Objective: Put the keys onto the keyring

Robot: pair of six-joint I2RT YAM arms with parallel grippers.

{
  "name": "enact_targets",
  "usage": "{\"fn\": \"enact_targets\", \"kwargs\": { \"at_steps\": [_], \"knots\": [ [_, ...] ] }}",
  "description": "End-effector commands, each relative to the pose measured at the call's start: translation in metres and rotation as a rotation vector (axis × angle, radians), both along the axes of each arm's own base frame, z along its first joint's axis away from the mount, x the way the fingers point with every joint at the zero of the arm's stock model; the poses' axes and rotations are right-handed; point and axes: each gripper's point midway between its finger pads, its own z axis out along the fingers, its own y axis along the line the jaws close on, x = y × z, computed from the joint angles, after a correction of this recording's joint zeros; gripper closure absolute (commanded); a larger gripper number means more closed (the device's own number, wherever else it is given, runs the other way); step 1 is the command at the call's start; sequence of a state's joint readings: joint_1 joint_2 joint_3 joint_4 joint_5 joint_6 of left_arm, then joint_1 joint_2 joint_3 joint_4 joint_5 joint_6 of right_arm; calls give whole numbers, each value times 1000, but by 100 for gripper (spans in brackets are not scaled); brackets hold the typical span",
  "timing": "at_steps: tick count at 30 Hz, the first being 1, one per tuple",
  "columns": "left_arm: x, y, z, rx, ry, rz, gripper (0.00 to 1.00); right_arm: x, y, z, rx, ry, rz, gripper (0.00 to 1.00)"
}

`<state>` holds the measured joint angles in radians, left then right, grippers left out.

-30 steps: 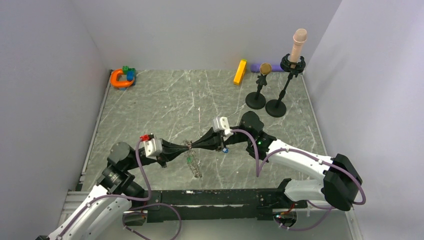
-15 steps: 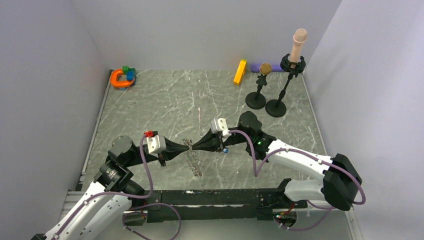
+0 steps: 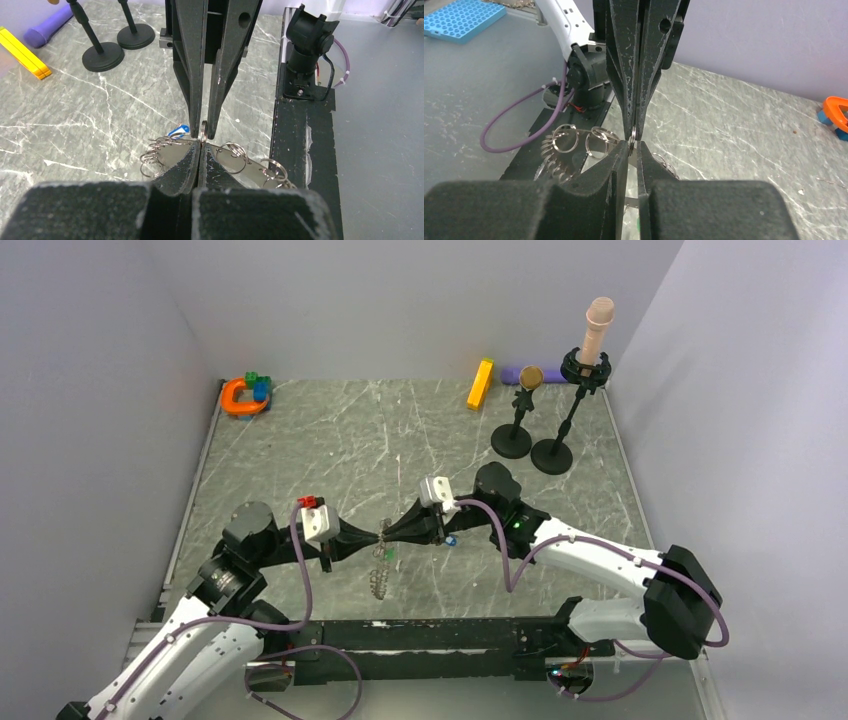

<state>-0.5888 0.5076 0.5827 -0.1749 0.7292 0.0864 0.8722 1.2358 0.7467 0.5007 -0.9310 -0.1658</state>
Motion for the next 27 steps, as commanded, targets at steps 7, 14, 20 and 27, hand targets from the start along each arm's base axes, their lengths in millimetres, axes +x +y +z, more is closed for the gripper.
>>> {"fn": "enact_targets", "kwargs": {
  "at_steps": [7, 14, 20, 27],
  "knots": [
    [-3, -1, 27, 3, -44, -19, 100, -5, 8, 12, 3, -46, 47, 85],
    [-1, -1, 24, 50, -34, -4, 100, -5, 11, 10, -18, -50, 59, 86],
    [1, 2, 23, 73, -43, 14, 100, -5, 11, 7, -50, -66, 80, 100],
    [3, 4, 19, 8, -58, 56, 87, -4, 12, 13, -26, -100, 78, 100]
  ]
}}
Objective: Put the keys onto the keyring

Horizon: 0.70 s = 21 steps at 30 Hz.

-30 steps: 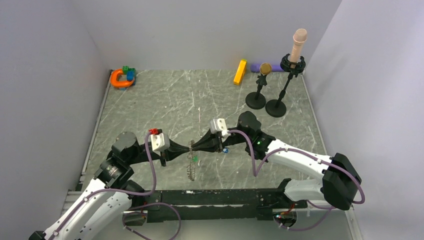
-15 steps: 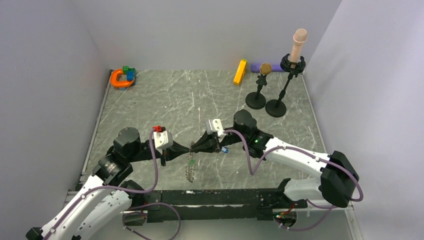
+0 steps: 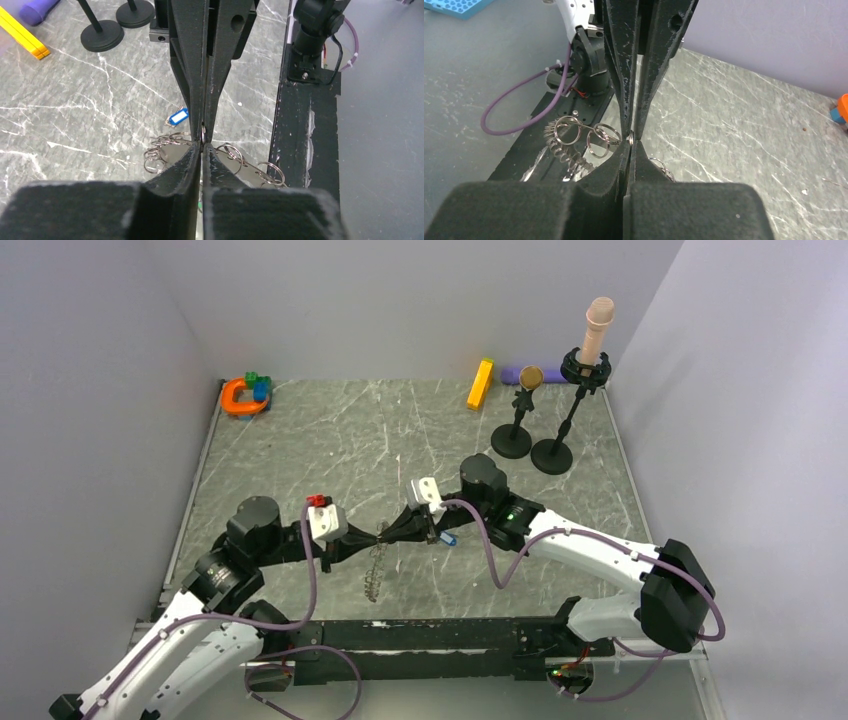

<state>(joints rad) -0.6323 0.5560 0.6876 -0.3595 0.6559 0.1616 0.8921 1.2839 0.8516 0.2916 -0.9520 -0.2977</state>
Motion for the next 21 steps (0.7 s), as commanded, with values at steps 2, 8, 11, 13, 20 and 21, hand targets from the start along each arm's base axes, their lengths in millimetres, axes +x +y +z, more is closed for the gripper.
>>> {"fn": "enact_targets", "kwargs": {
  "at_steps": [2, 8, 11, 13, 20, 21],
  "knots": [
    [4, 1, 17, -130, -96, 45, 68, -3, 3, 26, 74, -78, 35, 100],
    [3, 2, 7, -190, -127, 54, 55, -5, 3, 30, 95, -84, 40, 100],
    [5, 3, 4, -211, -150, 63, 56, -5, 2, 32, 105, -87, 41, 100],
    [7, 2, 8, -234, -179, 69, 57, -6, 2, 32, 109, -86, 41, 100],
    [9, -1, 8, -278, -176, 66, 65, -7, 1, 33, 115, -85, 43, 100],
    [9, -2, 9, -282, -175, 65, 66, -8, 0, 33, 115, -83, 44, 100]
  ]
}}
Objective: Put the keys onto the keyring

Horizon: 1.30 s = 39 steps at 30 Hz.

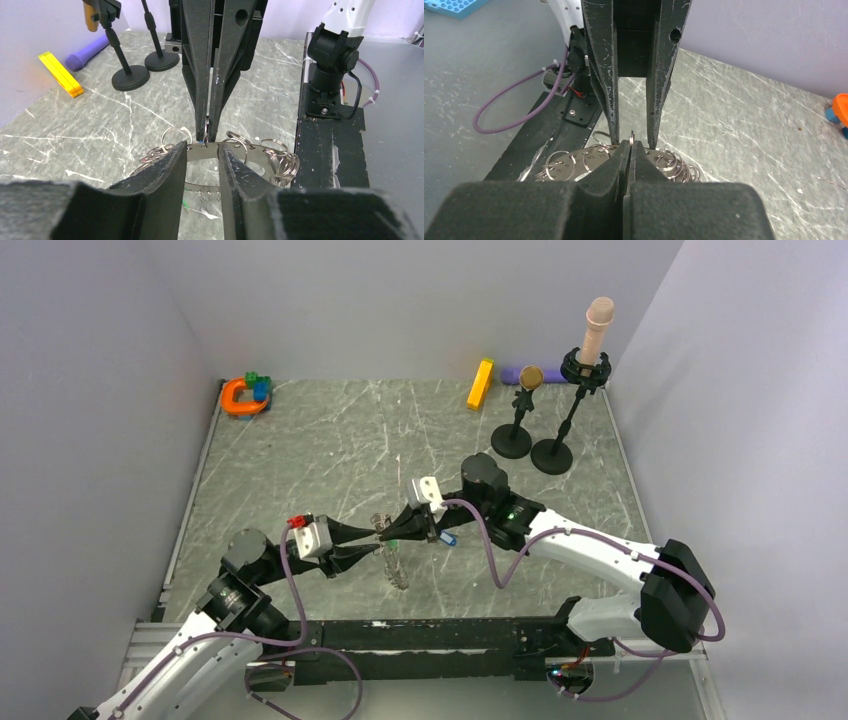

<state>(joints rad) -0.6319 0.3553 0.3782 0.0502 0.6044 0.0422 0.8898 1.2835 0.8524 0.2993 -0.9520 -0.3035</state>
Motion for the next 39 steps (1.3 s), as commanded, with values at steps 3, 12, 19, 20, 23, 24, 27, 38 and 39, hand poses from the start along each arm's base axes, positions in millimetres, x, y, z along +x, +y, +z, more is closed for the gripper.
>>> {"fn": "enact_targets", "kwargs": {
  "at_steps": [3, 12, 19, 20, 23, 24, 27, 38, 39],
  "knots": [
    [3, -3, 18, -73, -49, 4, 71, -10, 0, 31, 108, -70, 47, 100],
    [5, -1, 22, -82, -59, 20, 76, -11, -1, 31, 109, -64, 49, 100],
    [4, 1, 24, -113, -43, 27, 80, -11, -1, 31, 110, -63, 50, 100],
    [4, 1, 23, -113, -41, 28, 81, -11, -1, 31, 109, -62, 50, 100],
    [5, 2, 23, -114, -40, 37, 85, -12, -2, 31, 109, -61, 52, 100],
    [6, 2, 22, -114, -40, 42, 86, -12, -2, 31, 109, -60, 53, 100],
    [9, 4, 21, -109, -35, 66, 86, -12, -2, 32, 111, -62, 54, 100],
    [10, 7, 20, -106, -29, 85, 67, -12, -2, 32, 112, -60, 54, 100],
    [10, 7, 20, -105, -28, 85, 67, -12, -2, 32, 113, -60, 53, 100]
  ]
}}
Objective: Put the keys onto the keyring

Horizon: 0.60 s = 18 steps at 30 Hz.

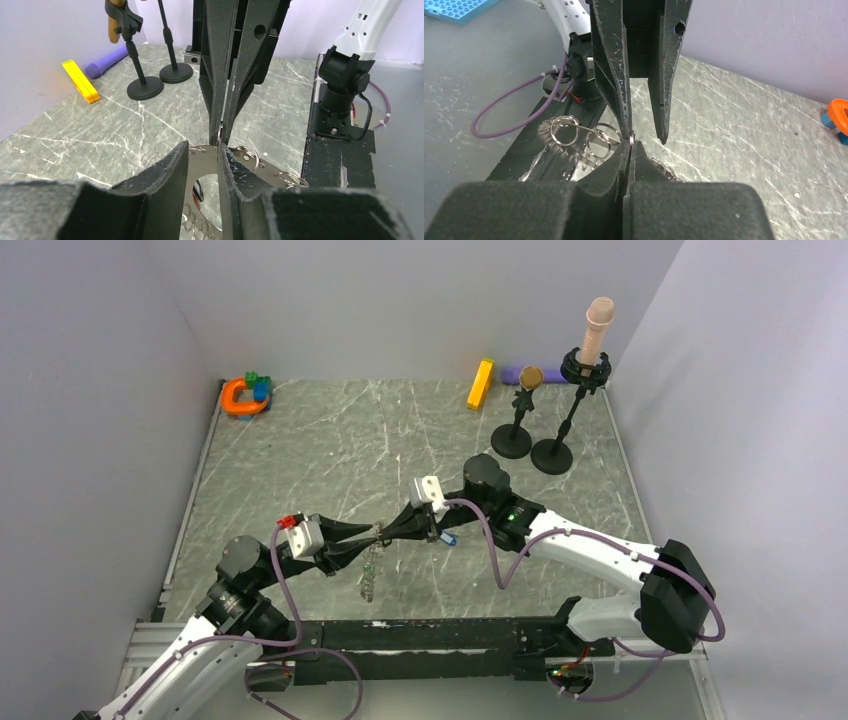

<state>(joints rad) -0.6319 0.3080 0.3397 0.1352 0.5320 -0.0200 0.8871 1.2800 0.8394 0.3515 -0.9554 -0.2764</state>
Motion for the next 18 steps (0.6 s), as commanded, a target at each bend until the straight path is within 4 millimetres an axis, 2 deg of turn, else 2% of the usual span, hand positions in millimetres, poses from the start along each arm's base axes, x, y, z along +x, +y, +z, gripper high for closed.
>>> {"fn": "enact_targets", "kwargs": {
  "at_steps": [1, 18],
  "knots": [
    [3, 1, 7, -17, -15, 15, 67, -12, -2, 28, 87, -59, 53, 100],
    [-10, -15, 10, -43, -11, -117, 79, -12, -2, 26, 81, -46, 51, 100]
  ]
}}
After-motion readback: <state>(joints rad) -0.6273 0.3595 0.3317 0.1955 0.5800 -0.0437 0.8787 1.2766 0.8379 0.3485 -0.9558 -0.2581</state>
